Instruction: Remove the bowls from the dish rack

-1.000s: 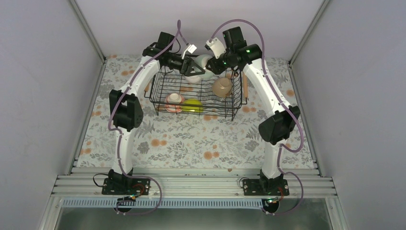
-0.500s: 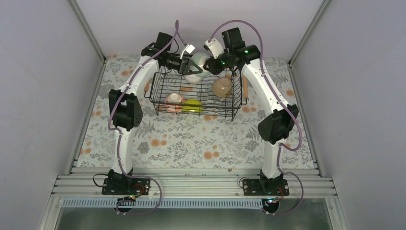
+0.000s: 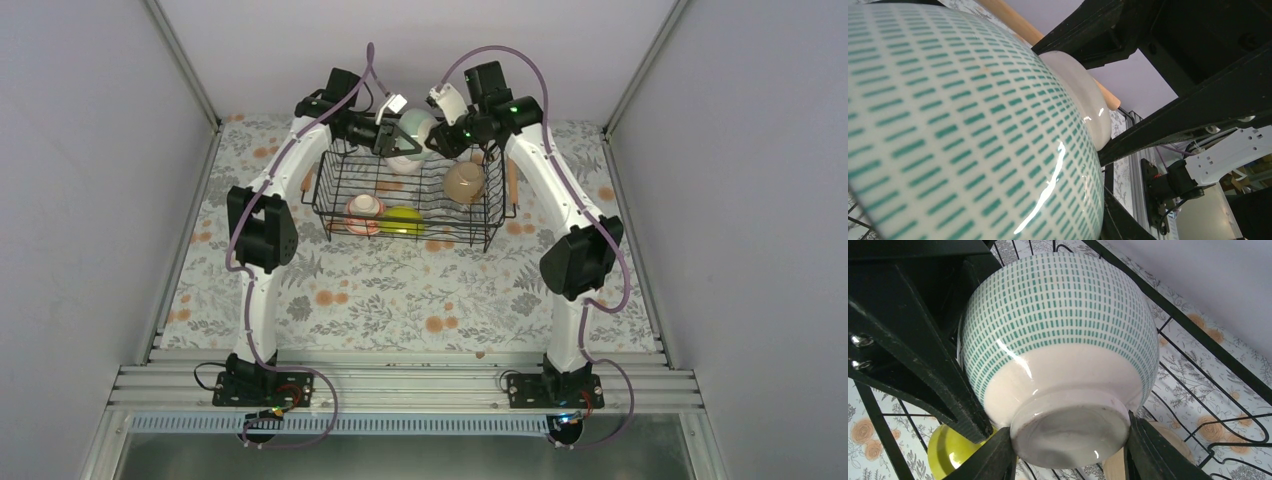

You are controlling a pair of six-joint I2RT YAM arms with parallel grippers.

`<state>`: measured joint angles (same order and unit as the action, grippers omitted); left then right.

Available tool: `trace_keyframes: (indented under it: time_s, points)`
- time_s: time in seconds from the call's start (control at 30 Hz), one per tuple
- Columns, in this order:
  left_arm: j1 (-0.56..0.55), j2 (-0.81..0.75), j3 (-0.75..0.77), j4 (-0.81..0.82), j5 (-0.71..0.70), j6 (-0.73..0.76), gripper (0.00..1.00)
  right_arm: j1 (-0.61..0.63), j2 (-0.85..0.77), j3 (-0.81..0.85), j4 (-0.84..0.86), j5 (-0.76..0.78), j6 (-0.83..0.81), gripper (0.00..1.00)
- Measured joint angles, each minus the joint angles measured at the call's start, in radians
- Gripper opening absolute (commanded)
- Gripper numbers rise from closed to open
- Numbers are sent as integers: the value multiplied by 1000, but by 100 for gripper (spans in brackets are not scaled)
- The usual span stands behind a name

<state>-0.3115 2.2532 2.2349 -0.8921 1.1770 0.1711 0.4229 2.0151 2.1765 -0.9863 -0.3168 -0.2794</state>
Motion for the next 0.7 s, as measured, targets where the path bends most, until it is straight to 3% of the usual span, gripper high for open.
trace_keyframes:
  time_s: [0.1, 0.47, 0.7]
  points:
    - [0, 0, 0, -1, 0, 2, 6, 0, -7, -16, 13, 0, 0, 39]
    - [-12, -62, -7, -14, -63, -10, 3, 1, -108, -115, 52, 48, -7, 73]
    - [-2, -137, -6, -24, -164, -5, 2, 1, -305, -209, 62, 99, -12, 76]
